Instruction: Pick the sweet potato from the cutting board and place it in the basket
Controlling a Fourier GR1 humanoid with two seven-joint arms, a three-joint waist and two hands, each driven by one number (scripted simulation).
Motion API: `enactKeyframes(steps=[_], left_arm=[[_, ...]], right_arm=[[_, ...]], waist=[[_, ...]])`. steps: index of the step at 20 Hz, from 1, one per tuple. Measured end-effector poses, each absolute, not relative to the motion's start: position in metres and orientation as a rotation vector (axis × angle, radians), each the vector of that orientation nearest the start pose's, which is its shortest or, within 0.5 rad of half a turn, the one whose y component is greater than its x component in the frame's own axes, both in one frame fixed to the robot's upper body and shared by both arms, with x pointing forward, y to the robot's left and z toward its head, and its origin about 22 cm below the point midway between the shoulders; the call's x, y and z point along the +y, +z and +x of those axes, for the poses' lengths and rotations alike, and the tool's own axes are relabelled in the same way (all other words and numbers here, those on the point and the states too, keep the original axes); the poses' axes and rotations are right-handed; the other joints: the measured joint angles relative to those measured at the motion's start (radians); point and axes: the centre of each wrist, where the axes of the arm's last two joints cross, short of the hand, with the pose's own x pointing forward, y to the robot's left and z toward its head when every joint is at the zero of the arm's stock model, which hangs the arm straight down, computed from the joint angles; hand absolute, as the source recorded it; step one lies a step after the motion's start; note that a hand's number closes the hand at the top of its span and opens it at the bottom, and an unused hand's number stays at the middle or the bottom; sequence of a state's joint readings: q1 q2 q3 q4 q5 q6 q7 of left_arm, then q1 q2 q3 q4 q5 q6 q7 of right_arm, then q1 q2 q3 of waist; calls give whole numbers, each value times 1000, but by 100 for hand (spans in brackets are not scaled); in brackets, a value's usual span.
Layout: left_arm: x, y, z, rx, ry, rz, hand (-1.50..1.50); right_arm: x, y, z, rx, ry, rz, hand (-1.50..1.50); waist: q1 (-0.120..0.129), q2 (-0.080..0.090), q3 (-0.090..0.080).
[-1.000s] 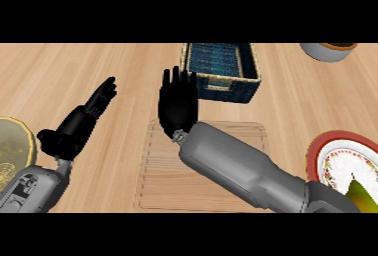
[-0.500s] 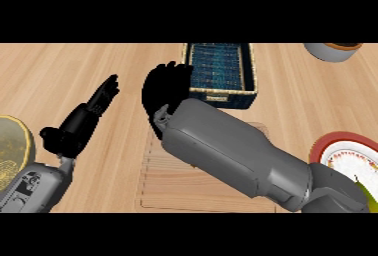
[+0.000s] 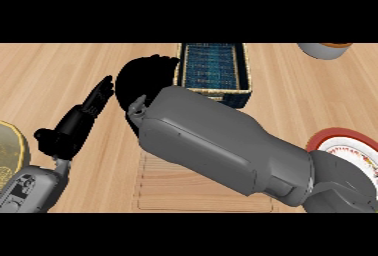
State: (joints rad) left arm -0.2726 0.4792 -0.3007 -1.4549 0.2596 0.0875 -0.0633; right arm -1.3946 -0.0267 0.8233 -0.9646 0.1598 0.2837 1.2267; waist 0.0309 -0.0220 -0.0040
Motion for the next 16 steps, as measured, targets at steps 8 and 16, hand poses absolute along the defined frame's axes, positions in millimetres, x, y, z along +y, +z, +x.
enactKeyframes(steps=[8, 16], left_arm=[[264, 49, 287, -1671, -388, 33, 0], [268, 49, 280, -1676, -380, 39, 0]], right_arm=[[75, 192, 318, -939, 1410, -957, -150], [63, 141, 308, -946, 1401, -995, -150]], waist=[[-18, 6, 2], [-30, 13, 3]])
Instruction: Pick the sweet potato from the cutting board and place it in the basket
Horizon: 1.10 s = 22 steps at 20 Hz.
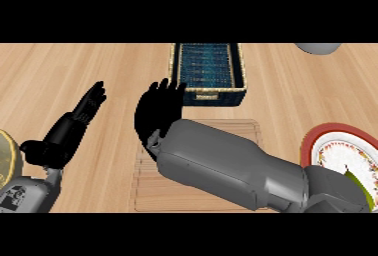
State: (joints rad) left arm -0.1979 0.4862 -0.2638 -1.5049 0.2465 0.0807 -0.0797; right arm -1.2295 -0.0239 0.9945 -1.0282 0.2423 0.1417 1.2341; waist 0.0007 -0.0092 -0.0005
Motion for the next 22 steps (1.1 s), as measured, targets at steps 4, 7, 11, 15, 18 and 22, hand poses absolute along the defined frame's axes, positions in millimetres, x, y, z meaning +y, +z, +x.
enactKeyframes(steps=[4, 7, 11, 15, 18, 22], left_arm=[[269, 54, 279, -1680, -381, 38, 0], [273, 58, 280, -1683, -380, 44, 0], [268, 62, 277, -1691, -383, 41, 0], [265, 65, 277, -1693, -381, 42, 0], [261, 61, 278, -1691, -380, 45, 0], [259, 59, 278, -1685, -386, 40, 0]], right_arm=[[56, 124, 306, -951, 1388, -1017, -150], [53, 117, 303, -962, 1380, -1027, -150], [48, 108, 298, -980, 1387, -1013, -150], [46, 103, 291, -1006, 1387, -990, -150], [44, 99, 290, -1010, 1381, -980, -150], [43, 98, 291, -996, 1379, -995, -150]], waist=[[-3, 2, 0], [-3, 2, 0], [-1, 4, 0], [2, 5, 0], [2, 6, 0], [7, 6, 0]])
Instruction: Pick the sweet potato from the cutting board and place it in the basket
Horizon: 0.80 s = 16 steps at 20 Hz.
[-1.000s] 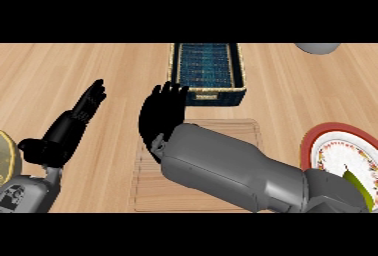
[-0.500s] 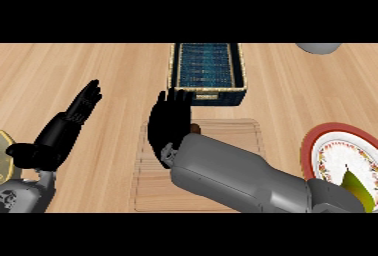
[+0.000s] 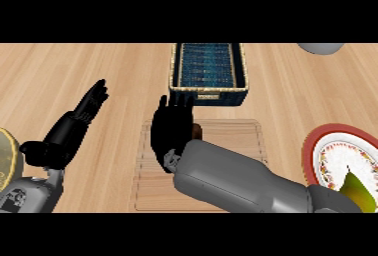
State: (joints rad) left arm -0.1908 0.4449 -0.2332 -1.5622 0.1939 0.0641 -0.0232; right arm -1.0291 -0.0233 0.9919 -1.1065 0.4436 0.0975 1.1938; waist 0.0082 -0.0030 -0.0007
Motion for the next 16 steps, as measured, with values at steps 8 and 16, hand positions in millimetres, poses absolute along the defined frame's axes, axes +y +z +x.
enactKeyframes(steps=[8, 16], left_arm=[[258, 58, 282, -1686, -385, 37, 0], [264, 57, 284, -1686, -395, 29, 0]], right_arm=[[39, 83, 292, -937, 1400, -1020, -150], [30, 65, 302, -872, 1400, -1043, -150]], waist=[[3, 1, 0], [8, 2, 0]])
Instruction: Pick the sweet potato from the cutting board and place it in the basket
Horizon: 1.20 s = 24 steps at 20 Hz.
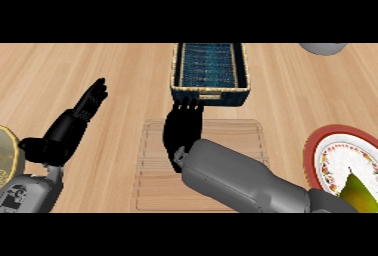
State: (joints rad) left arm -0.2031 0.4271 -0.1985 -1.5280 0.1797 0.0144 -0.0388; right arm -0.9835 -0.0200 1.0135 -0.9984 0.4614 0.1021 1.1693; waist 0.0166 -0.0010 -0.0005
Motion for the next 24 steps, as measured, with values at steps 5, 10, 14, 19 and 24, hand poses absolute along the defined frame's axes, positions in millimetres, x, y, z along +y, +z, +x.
enactKeyframes(steps=[5, 10, 14, 19, 24], left_arm=[[255, 55, 286, -1689, -394, 26, 0], [260, 60, 282, -1686, -392, 29, 0], [260, 56, 281, -1686, -387, 30, 0], [262, 58, 285, -1686, -386, 36, 0], [270, 60, 283, -1695, -387, 35, 0]], right_arm=[[27, 56, 303, -828, 1399, -1047, -150], [21, 49, 307, -795, 1389, -1046, -150], [18, 44, 308, -771, 1378, -1019, -150], [13, 34, 302, -737, 1388, -961, 150], [10, 32, 306, -714, 1408, -946, 150]], waist=[[0, -1, 0], [-1, -3, 1], [0, -3, 1], [-4, -6, 2], [0, -9, 2]])
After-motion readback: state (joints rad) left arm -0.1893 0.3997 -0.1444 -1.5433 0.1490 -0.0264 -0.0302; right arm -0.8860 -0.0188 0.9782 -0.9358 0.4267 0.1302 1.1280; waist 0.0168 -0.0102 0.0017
